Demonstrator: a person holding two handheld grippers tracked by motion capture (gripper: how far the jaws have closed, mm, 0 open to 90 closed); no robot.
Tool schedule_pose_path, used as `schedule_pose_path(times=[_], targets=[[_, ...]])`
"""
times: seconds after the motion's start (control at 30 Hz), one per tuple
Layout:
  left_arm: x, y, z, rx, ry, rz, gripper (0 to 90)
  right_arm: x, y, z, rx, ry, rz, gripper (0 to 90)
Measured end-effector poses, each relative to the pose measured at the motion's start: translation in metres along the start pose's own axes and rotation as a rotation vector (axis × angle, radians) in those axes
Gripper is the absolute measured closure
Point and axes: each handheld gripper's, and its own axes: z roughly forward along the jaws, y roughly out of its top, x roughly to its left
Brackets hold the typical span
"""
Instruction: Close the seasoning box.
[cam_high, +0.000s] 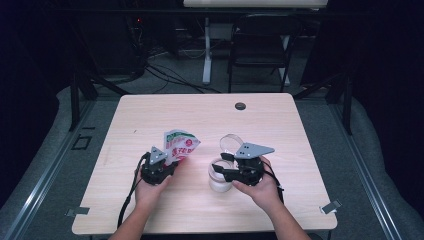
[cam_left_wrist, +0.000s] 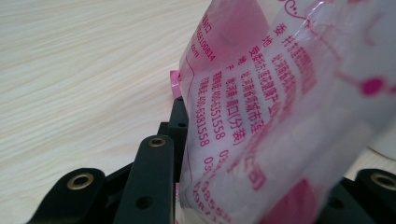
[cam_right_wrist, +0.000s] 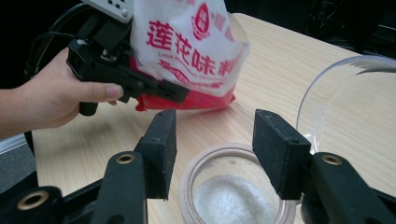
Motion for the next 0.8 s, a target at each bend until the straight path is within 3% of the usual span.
schedule_pose_path(times=[0.47,0.8], targets=[[0.036,-0.002,-0.019,-0.049,0.108,-0.111,71.2,-0.002,-0.001,0.0,-0.001,-0.005,0.005,48.9],[0.06,-0.006,-0.029,-0.055,0.17,-0.173,71.2,-0.003,-0.001,0.0,-0.002,-0.008,0.008,48.9]])
